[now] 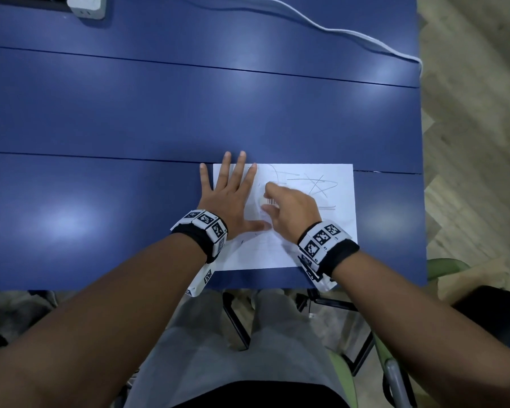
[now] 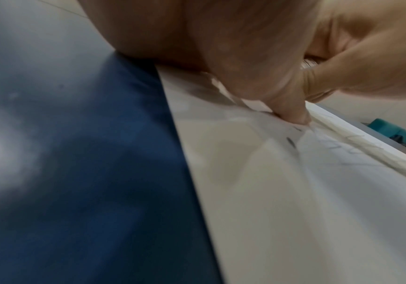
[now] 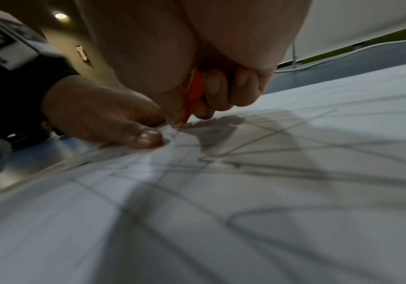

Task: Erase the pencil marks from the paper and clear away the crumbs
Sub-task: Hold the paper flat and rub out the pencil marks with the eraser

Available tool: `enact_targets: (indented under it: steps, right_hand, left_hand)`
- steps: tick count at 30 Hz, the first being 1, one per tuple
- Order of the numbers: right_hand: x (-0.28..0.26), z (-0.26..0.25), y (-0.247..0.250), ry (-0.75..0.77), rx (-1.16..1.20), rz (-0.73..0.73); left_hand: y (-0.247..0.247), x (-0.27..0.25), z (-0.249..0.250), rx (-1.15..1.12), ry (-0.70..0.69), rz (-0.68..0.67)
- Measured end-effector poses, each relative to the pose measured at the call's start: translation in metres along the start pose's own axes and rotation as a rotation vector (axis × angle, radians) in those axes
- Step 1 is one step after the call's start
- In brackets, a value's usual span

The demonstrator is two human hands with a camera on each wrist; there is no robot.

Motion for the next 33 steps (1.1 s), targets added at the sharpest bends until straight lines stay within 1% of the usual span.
enact_targets:
  steps: [2, 3, 7, 12, 19, 22, 27, 31, 33]
  right_hand:
    - [-0.002, -0.001, -0.001, 0.044, -0.025, -0.038]
    - [0.001, 0.001, 0.001, 0.041, -0.036, -0.032]
    - [0.009, 0.008, 0.008, -0.039, -0.006, 0.03]
    - [-0.003, 0.0, -0.001, 0.052, -0.041, -0.045]
    - [-0.007, 0.0, -0.008, -0.047, 0.03, 0.001]
    - [-0.008, 0.001, -0.008, -0.06, 0.036, 0.002]
    - [-0.009, -0.001, -0.006, -0.081, 0.033, -0.027]
    - [-0.006, -0.001, 0.0, -0.078, 0.015, -0.047]
    - [-0.001, 0.004, 0.006, -0.084, 0.02, -0.03]
  left_hand:
    - [-0.001, 0.0, 0.0, 0.003, -0.001, 0.004]
    - [0.0, 0.0, 0.0, 0.009, 0.001, 0.001]
    - [0.001, 0.001, 0.001, 0.018, 0.003, -0.007]
    - [0.0, 0.0, 0.0, 0.009, -0.002, 0.008]
    - [0.002, -0.006, -0.003, 0.043, -0.042, 0.022]
    - [0.002, -0.017, -0.006, 0.07, -0.039, 0.035]
    - [-0.005, -0.024, -0.006, 0.011, -0.017, -0.01]
    - [-0.007, -0.023, -0.006, 0.028, -0.019, -0.033]
    - [-0.008, -0.022, -0.007, 0.032, -0.021, -0.037]
Point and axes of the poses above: each hand's wrist, its own x-axis towards the middle knuckle, its own y-axis out of the back of the hand, z = x × y, the point moved 5 cm from there along x, towards the middle knuckle, and after that the axes turned 13 degrees about -x, right-handed, at the moved point
